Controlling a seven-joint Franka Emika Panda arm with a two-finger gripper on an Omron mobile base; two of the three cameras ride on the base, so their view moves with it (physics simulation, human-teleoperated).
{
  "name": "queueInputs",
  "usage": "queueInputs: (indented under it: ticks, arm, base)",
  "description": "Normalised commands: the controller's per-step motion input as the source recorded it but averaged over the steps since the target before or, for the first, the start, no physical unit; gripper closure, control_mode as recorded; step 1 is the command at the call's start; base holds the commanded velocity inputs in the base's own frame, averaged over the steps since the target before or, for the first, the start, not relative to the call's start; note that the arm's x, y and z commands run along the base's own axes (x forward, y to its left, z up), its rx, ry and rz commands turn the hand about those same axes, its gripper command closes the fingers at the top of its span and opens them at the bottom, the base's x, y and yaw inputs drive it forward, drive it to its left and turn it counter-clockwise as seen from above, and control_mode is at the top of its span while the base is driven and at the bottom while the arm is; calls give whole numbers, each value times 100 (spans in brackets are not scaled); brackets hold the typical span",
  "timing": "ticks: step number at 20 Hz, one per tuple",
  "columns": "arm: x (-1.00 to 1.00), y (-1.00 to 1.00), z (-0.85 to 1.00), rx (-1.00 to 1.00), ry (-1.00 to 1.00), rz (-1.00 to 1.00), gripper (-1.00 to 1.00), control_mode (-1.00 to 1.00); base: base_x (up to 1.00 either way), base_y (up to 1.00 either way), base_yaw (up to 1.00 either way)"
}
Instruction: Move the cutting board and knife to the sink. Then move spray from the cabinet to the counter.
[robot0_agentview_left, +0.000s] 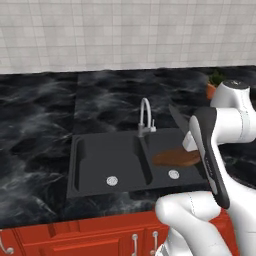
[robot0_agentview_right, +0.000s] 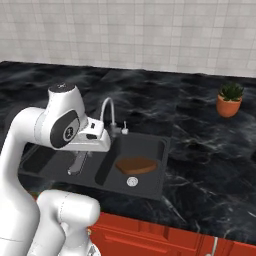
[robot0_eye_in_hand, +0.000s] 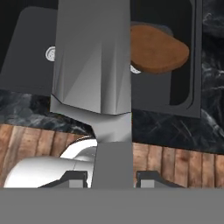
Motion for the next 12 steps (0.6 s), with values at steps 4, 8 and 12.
queueInputs:
  ticks: [4,8,12]
  arm:
    - [0,0,0,0,0,0,100,100]
    - [37,-30,-1,0,5,0,100,-100]
    - [72,-44,-20,0,18,0,100,-100]
  base:
    - [30,-37,0]
    - [9,-11,0]
    - [0,0,0]
